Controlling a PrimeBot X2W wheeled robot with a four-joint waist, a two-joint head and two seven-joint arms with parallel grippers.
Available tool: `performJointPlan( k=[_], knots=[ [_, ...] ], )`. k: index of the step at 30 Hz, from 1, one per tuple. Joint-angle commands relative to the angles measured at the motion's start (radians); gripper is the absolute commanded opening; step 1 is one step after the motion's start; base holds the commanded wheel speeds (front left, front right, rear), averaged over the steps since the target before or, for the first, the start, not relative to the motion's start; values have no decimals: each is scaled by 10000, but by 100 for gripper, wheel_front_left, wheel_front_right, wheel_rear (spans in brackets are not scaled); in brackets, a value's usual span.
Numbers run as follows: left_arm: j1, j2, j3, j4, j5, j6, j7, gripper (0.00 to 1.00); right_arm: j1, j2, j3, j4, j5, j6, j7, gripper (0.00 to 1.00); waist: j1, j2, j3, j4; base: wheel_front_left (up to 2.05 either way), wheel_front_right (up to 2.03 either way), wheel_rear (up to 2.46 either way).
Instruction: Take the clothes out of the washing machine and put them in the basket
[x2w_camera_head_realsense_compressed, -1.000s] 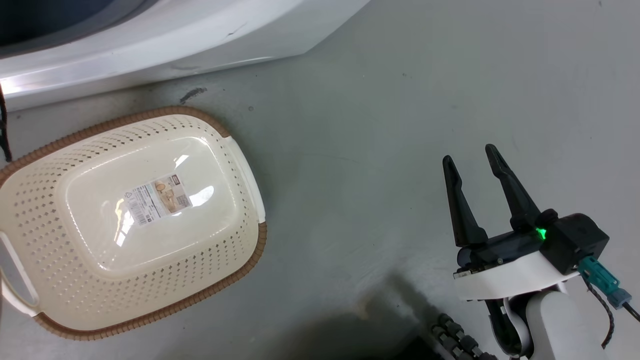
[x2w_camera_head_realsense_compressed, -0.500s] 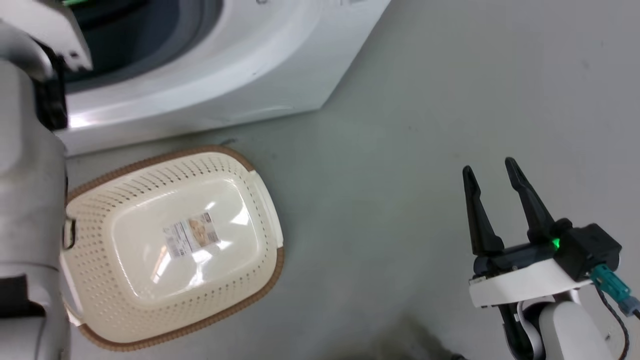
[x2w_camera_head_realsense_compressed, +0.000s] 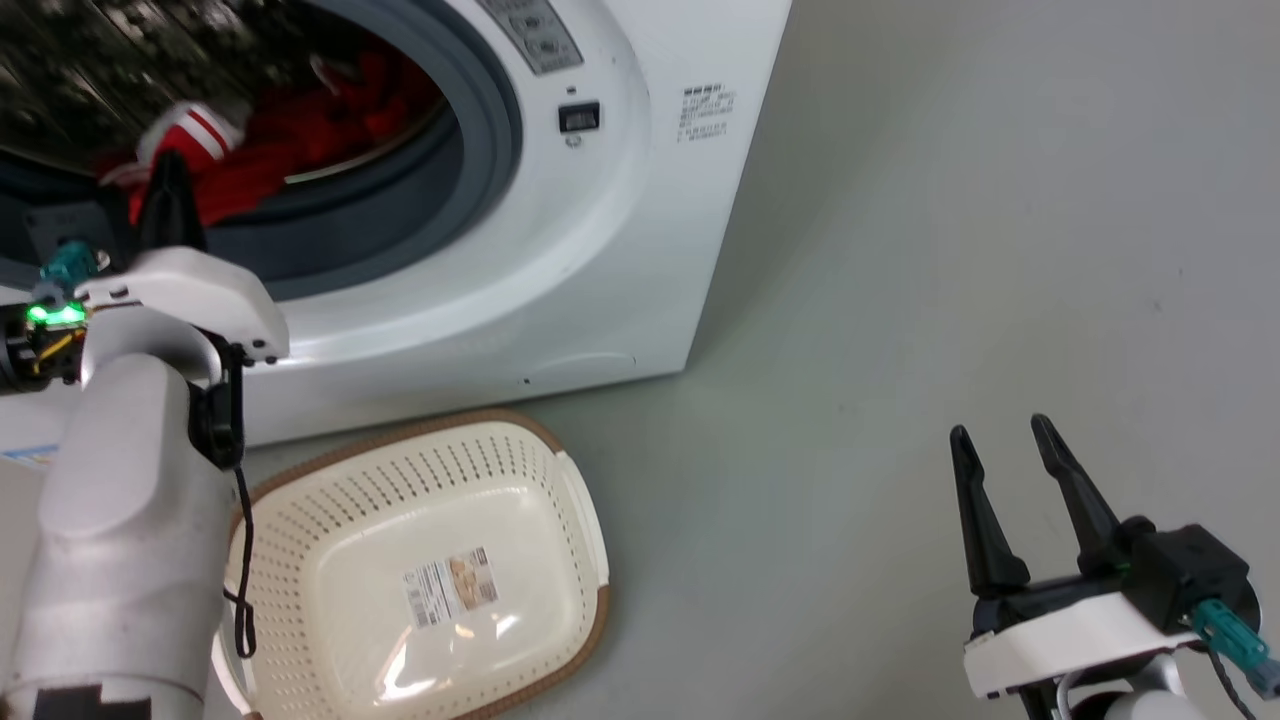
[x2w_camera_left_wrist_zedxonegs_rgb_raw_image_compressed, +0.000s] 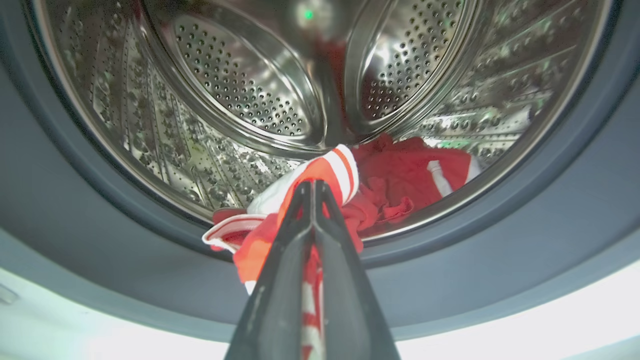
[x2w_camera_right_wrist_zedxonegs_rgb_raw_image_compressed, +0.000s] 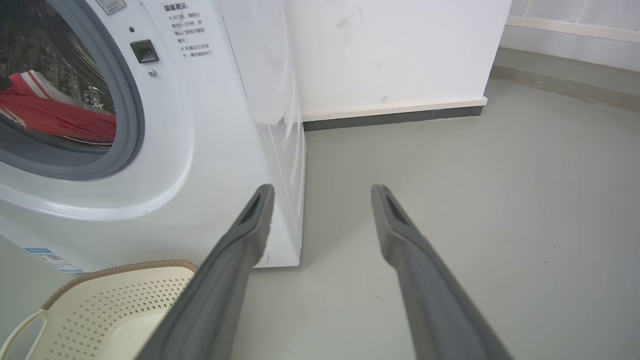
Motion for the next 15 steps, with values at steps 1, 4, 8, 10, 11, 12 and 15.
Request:
performJointPlan(
  k=[1, 4, 8, 10, 11, 12, 15],
  knots=[
    [114, -21, 35, -150, -80, -21, -66, 0, 125, -11, -23, -47, -15, -3, -5, 100, 2, 0, -491, 150, 0, 0, 0],
    [928, -184, 227, -873, -47, -86, -68, 0, 373, -11, -103, -176, -15, -3, 103, 100, 2, 0, -925, 249, 0, 0, 0],
    [1860, -399, 419, -1896, 14, -158, -63, 0, 689, -11, -174, -355, -52, -3, 270, 100, 2, 0, -1451, 368, 0, 0, 0],
    [2308, -577, 463, -2463, 99, -173, -63, 0, 830, -11, -248, -442, -64, -3, 358, 100, 2, 0, -1651, 450, 0, 0, 0],
    [2570, -680, 458, -2791, 149, -140, -61, 0, 909, -11, -283, -488, -72, -3, 395, 100, 2, 0, -1772, 490, 0, 0, 0],
    [2801, -753, 475, -3126, 192, -120, -53, 0, 987, -11, -321, -528, -68, -3, 443, 100, 2, 0, -1873, 539, 0, 0, 0],
    [3496, -1005, 484, -4156, 293, -46, -53, 0, 1227, -10, -406, -645, -76, -3, 542, 100, 2, 0, -2205, 699, 0, 0, 0]
  ],
)
